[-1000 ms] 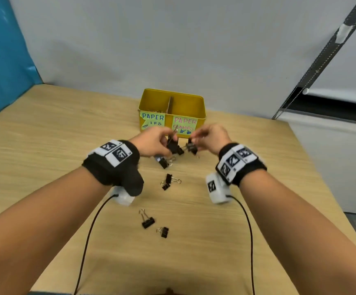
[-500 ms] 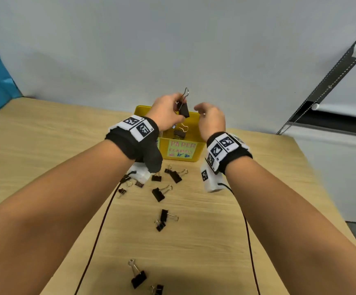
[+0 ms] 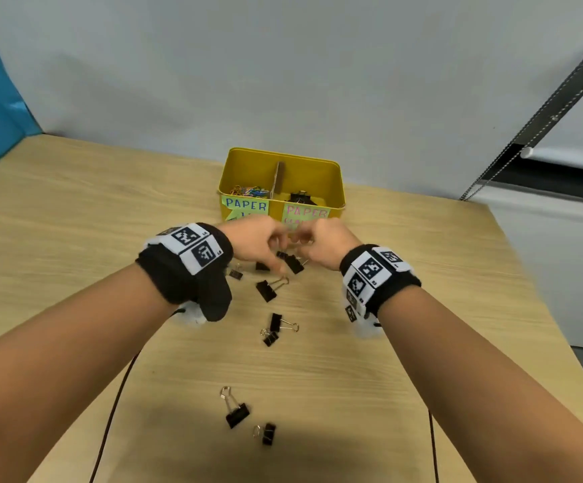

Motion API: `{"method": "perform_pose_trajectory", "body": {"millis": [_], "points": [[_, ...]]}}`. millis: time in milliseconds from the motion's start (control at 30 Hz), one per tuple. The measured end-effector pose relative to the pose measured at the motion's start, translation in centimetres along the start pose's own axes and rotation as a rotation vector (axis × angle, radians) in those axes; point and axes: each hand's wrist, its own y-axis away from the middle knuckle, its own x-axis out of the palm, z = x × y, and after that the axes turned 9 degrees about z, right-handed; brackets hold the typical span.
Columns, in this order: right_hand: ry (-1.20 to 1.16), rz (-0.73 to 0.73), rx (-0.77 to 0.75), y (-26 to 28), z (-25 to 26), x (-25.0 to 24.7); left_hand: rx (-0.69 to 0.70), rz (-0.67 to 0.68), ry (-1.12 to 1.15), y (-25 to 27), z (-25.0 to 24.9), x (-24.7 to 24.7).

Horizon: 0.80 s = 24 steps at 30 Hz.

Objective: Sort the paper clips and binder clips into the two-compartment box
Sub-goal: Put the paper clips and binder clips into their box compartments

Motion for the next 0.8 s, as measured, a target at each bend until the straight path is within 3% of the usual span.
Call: {"method": "perform_pose_trajectory", "body": {"millis": [100,233,400,633,800], "points": [[0.169,0.189,0.031,-0.2,1.0,2.6,-0.16,0.061,-0.219,-0.1,1.6,2.6],[0.34,0.271,0.052,-0.4,1.6,4.5,-0.267,0.099,-0.31,0.0,2.3,4.6],[0.249,0.143,0.025,0.0,1.0,4.3,-0.205,0.07,-0.326,-0.3,1.8,5.6],[-0.031,0.1,0.064,0.8,-0.5,4.2,-0.096,-0.074,-0.173,0.2,1.5,6.2],[-0.171,0.028,0.12,1.1,-1.2,4.9,-0.122,-0.048,-0.065,-0.2,1.3,6.0]]}}
